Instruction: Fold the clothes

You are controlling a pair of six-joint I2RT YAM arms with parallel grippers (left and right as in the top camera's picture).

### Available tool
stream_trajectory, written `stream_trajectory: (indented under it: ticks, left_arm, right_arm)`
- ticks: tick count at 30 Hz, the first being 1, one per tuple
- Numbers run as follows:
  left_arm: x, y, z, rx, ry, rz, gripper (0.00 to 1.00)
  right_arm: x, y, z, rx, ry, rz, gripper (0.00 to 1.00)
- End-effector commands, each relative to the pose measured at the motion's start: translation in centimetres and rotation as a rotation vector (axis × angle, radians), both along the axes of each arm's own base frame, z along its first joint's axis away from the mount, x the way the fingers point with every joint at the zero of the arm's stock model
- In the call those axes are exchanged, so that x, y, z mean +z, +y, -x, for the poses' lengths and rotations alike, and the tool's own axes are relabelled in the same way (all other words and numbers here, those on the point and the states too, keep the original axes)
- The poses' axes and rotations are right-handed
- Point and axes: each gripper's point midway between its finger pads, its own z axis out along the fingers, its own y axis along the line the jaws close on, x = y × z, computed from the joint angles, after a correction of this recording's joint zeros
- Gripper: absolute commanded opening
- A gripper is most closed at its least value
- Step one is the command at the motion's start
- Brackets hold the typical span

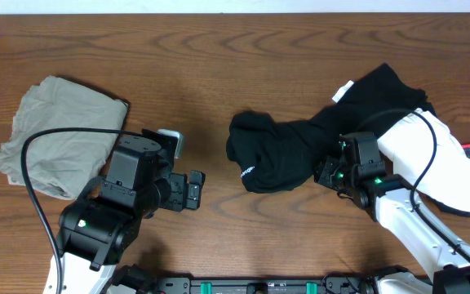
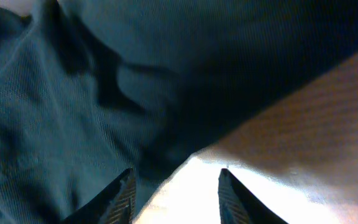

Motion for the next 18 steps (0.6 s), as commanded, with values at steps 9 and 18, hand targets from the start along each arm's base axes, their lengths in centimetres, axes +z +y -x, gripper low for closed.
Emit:
stream_trajectory:
  ticks: [9,18]
  left_arm:
    - [0.7,0.0,-0.4,-0.012,-0.03,-0.013,0.98]
    - [0.7,0.0,-0.4,-0.012,-0.029,-0.013,0.98]
  right_arm:
    - [-1.5,0.5,0.6,-0.05,-0.031,-0.075,0.34]
    - [-0.1,1.0,-1.3,-0.046,-0.125,-0.1,0.25]
